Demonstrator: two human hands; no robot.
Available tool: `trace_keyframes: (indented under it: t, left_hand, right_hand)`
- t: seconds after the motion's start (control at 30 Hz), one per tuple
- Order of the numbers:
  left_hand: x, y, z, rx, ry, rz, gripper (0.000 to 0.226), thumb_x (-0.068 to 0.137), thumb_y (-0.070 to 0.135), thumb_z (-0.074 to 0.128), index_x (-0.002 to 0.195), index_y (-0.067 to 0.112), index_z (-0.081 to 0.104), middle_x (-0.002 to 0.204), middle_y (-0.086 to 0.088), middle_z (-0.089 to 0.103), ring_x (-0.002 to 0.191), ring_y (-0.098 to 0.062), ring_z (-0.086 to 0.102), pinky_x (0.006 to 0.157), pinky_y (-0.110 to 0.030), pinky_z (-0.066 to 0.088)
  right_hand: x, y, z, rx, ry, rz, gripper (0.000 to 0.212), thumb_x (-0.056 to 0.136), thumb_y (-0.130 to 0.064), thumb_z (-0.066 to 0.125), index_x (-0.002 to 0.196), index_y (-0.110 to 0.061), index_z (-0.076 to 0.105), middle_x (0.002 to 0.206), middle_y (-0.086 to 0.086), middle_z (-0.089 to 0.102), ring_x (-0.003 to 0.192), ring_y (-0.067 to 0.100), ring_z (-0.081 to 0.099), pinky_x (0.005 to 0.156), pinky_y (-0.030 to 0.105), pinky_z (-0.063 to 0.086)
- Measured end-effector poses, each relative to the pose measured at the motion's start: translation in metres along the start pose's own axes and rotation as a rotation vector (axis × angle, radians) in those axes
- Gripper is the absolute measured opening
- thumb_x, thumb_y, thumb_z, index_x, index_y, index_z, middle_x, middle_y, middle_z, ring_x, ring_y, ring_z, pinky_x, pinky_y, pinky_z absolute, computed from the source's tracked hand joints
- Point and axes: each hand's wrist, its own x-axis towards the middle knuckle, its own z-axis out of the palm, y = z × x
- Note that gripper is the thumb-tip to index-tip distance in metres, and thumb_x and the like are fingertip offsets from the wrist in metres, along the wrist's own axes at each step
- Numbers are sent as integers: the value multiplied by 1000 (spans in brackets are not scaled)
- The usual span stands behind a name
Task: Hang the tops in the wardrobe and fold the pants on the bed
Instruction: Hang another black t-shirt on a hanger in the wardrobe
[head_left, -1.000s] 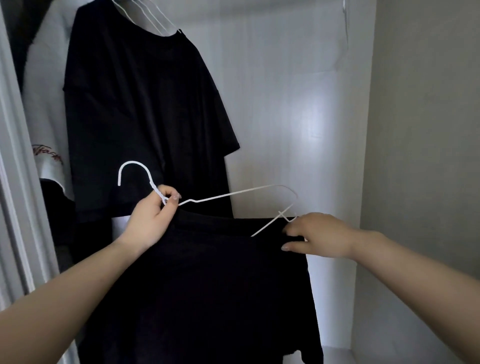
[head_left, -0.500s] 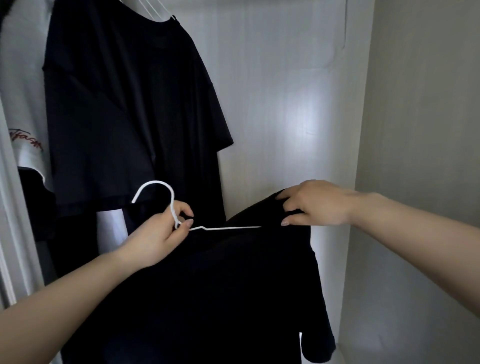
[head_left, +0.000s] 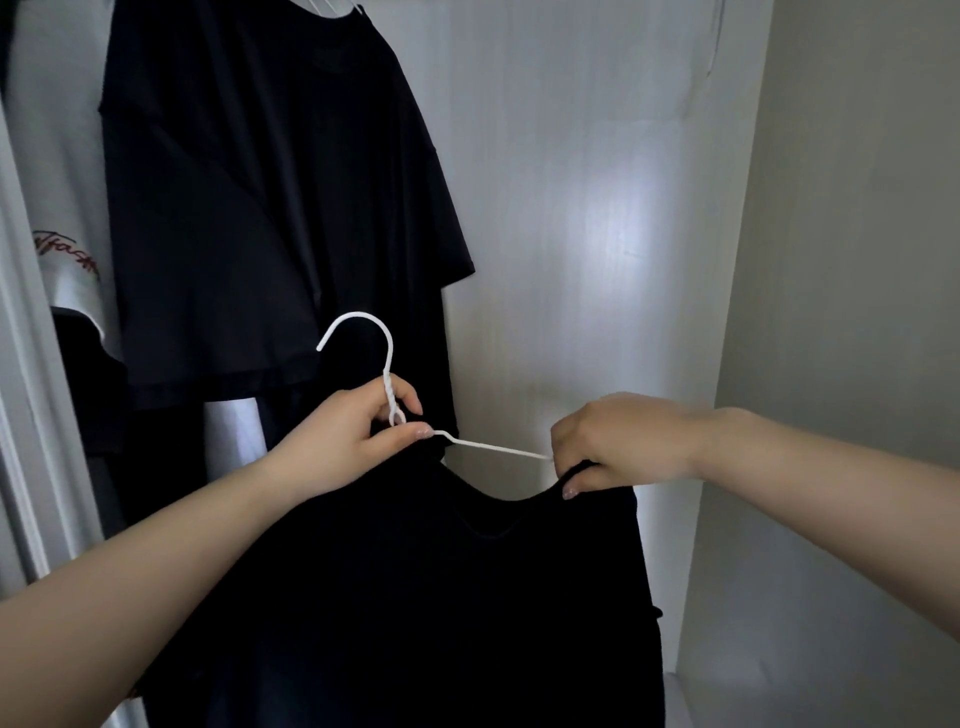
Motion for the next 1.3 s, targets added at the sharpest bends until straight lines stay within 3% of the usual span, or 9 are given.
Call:
trace_keyframes:
  t: [0.1,0.3,0.53,0.67,0.77,0.83,0.97,1.1,1.3]
  left_hand:
    - [-9,-10,-7,57,-50,24,17,77,44,67,87,32,60,79,16,64,79,-3,62,72,-13,45]
    - [-33,-43,-18,64,45,-59,9,84,38,63,76,33,65,71,5,65,65,-8,60,62,-23,46]
    - [-27,-28,-15,246,132,167,43,85,51,49,84,14,71,72,9,62,71,-7,58,63,-27,45]
    - [-14,-13,-12,237,202,191,39,88,48,54,84,13,71,72,8,61,70,-8,57,63,-28,46]
    - [-6,-11,-16,221,292,139,34,87,44,57,83,13,69,71,7,60,68,-13,59,62,-40,50]
    - [-1,-13,-19,252,355,107,36,84,48,53,81,16,68,69,8,58,66,-14,58,59,-40,50]
    - [16,-25,-27,404,420,-122,49,73,75,45,67,28,58,63,10,55,59,-7,52,48,-28,42]
    - [42,-34,-23,413,299,-434,76,60,95,25,77,29,60,76,11,61,71,-9,59,56,-29,48]
    - [80,-20,2,84,154,-613,94,64,91,33,120,20,57,119,-1,60,100,-18,59,78,-34,51]
  right_hand:
    - [-16,9,-6,-62,28,10,30,93,-45,51,102,-22,67,106,-11,61,92,10,57,66,19,29]
    - [-36,25,-9,-143,-33,83,36,93,-52,47,89,-20,63,93,-9,58,82,14,56,66,23,30]
    - [-15,19,-19,-335,78,-65,42,93,-56,41,87,-22,64,89,-8,64,85,15,58,83,20,23]
    - [-10,11,-24,-11,214,-18,25,88,-42,62,109,-29,57,114,-8,58,96,10,52,79,28,45]
    - [-19,9,-21,204,280,189,63,83,-40,68,132,-41,29,142,-14,32,103,3,50,79,15,43]
    - [-27,7,-21,268,263,332,72,85,-38,66,141,-42,21,125,-18,49,84,-7,51,72,5,37]
    - [-38,14,-21,298,189,330,10,90,-26,62,100,-26,64,56,-20,51,57,-5,50,55,10,31]
    - [-39,9,-40,618,183,366,8,90,-24,59,86,-28,64,65,-9,50,60,5,41,62,20,34]
    - [-55,-5,-76,1518,68,272,16,79,-10,62,94,-17,61,88,0,62,77,12,61,70,26,51]
